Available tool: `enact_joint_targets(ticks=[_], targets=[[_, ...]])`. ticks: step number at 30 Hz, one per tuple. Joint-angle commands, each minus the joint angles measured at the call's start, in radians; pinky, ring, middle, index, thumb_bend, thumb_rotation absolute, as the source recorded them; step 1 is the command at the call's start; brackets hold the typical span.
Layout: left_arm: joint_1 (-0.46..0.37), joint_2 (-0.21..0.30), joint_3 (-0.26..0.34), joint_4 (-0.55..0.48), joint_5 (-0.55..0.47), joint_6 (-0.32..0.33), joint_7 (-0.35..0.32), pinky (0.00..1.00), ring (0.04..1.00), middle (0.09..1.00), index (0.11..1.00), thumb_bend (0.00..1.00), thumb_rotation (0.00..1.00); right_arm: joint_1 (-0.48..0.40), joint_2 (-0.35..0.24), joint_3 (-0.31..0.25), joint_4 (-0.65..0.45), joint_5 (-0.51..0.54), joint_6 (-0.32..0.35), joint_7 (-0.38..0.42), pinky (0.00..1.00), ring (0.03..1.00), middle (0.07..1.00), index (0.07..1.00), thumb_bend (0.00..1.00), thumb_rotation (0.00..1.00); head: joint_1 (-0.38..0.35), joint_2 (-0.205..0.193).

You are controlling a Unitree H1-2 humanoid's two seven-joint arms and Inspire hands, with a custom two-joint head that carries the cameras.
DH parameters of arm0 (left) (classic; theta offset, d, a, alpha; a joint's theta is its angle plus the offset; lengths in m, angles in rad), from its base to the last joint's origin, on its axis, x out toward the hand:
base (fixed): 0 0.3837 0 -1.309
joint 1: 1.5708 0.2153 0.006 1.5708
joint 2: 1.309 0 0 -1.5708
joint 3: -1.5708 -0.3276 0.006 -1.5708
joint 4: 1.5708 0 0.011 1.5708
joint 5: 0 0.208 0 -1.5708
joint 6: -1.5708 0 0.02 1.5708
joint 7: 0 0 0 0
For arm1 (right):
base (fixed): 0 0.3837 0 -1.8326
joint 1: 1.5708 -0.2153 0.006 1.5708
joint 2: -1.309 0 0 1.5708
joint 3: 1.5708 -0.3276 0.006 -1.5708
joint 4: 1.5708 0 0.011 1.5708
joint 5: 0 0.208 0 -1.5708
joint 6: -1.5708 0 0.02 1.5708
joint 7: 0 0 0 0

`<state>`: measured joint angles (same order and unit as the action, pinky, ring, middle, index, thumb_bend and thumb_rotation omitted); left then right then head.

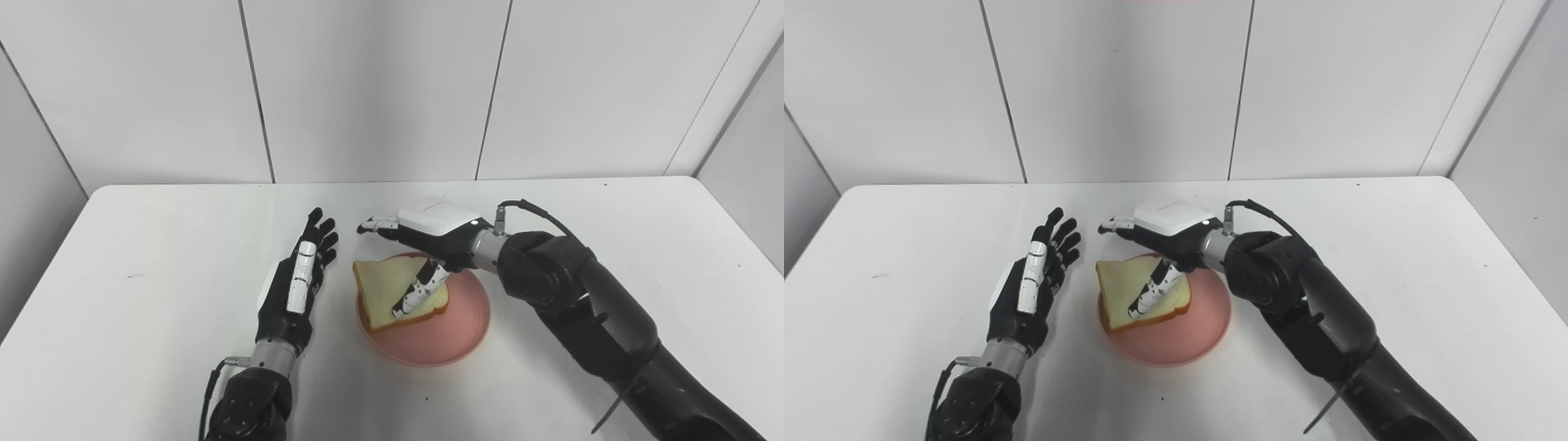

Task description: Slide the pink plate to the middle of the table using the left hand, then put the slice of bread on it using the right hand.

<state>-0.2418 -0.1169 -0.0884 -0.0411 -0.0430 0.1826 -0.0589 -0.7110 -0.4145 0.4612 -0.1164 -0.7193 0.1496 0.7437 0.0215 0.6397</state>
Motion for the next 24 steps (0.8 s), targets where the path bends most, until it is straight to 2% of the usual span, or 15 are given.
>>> enact_joint_targets(ticks=[1,6,13,18,22,23,24], targets=[[-0.036,-0.004,0.001,-0.042,-0.006,-0.001,0.0,0.96,0.954,0.958,0.966,0.74,0.97,-0.05,-0.01,-0.027,-0.048,0.003,0.005,0.001,0.8,0.921,0.955,0.935,1.0,0.41,-0.001,0.0],[-0.037,0.001,0.004,-0.037,-0.014,-0.002,-0.008,0.97,0.958,0.962,0.97,0.73,0.98,-0.054,-0.024,-0.039,-0.09,0.001,0.014,0.034,0.83,0.944,0.955,0.936,1.0,0.41,-0.004,0.0],[-0.038,0.005,0.006,-0.043,-0.02,0.004,-0.011,0.98,0.957,0.964,0.972,0.74,0.97,-0.059,-0.04,-0.06,-0.14,-0.015,0.074,0.1,0.89,0.965,0.974,0.95,1.0,0.41,-0.012,0.001],[-0.035,0.004,0.008,-0.042,-0.017,-0.01,-0.005,0.97,0.95,0.959,0.966,0.74,0.97,-0.035,-0.041,-0.141,-0.172,0.027,0.111,0.075,0.9,0.974,0.986,0.966,1.0,0.37,-0.013,-0.003],[-0.03,0.011,0.007,-0.038,-0.019,-0.027,-0.013,0.97,0.952,0.964,0.971,0.74,0.98,0.03,-0.014,-0.238,-0.157,0.091,0.121,-0.014,0.83,0.951,0.979,0.985,1.0,0.45,-0.014,-0.016],[-0.028,0.011,0.007,-0.041,-0.019,-0.027,-0.014,0.98,0.956,0.968,0.974,0.74,0.98,0.05,-0.009,-0.256,-0.153,0.103,0.123,-0.037,0.81,0.956,0.982,0.995,1.0,0.55,-0.013,-0.022],[-0.025,0.012,0.007,-0.044,-0.021,-0.025,-0.015,0.98,0.958,0.97,0.976,0.74,0.98,0.077,0.004,-0.279,-0.152,0.11,0.141,-0.066,0.81,0.959,0.988,0.998,1.0,0.61,-0.014,-0.024]])
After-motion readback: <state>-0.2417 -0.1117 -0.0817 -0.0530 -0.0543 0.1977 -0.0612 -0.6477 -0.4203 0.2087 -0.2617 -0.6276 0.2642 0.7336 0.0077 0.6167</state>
